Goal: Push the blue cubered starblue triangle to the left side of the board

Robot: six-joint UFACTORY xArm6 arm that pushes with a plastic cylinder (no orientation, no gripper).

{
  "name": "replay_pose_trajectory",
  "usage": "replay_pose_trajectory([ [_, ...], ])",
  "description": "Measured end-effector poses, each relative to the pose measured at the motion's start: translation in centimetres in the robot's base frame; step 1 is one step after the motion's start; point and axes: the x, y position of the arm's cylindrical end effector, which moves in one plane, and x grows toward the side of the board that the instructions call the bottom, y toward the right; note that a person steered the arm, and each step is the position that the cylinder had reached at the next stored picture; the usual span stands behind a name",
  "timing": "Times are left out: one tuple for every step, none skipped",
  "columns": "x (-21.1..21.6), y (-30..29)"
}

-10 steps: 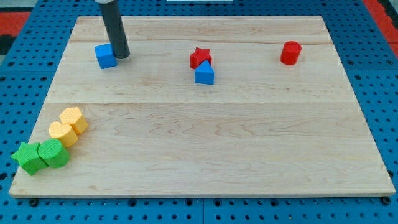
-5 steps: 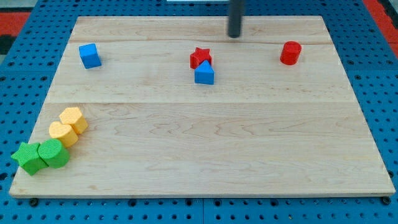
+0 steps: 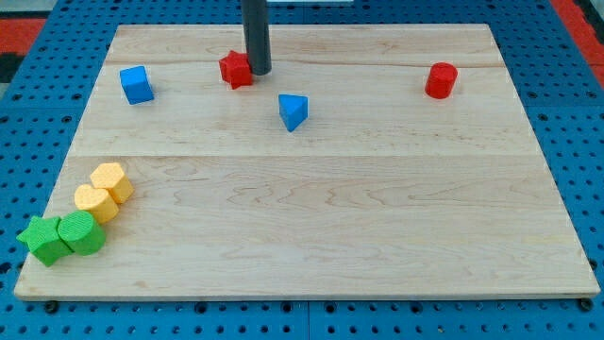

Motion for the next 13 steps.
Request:
replay_pose_trajectory([
  [-1.4,-4.5],
  [-3.6,-5.1],
  [0.1,-5.8],
  [2.9,-8.4],
  [3.4,-10.0],
  [-1.1,-1.8],
  [-1.1,7.4],
  [5.5,13.2],
  [7.3,12.7],
  [10.9,6.8],
  [10.2,1.4],
  [7.1,1.1],
  [5.7,4.7],
])
